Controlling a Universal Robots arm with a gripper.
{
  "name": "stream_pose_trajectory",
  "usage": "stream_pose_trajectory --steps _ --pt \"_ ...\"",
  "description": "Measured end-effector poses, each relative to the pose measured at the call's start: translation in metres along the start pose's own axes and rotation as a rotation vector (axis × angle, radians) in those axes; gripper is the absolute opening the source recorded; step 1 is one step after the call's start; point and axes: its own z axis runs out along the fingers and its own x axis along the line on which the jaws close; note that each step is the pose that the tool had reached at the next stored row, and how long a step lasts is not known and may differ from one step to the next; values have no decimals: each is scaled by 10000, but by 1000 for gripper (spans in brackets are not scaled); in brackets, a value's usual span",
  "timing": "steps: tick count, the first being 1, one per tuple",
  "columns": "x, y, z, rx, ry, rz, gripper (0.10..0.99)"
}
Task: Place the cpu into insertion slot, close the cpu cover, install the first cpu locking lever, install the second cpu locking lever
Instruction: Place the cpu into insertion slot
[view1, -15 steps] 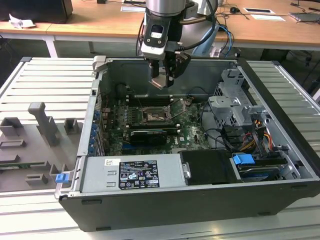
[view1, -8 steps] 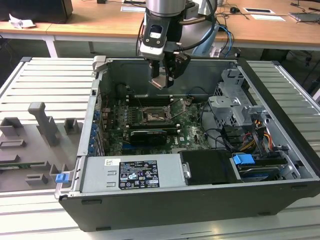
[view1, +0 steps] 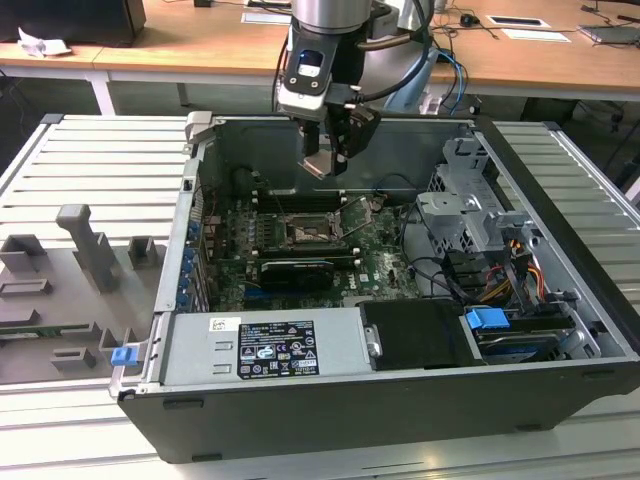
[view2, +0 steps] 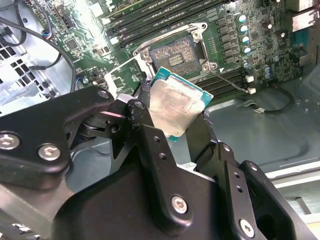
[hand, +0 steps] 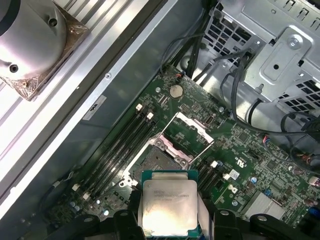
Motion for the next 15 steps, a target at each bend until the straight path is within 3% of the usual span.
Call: stream_pose_trajectory --steps 15 --pt "0 0 4 -8 -38 443 529"
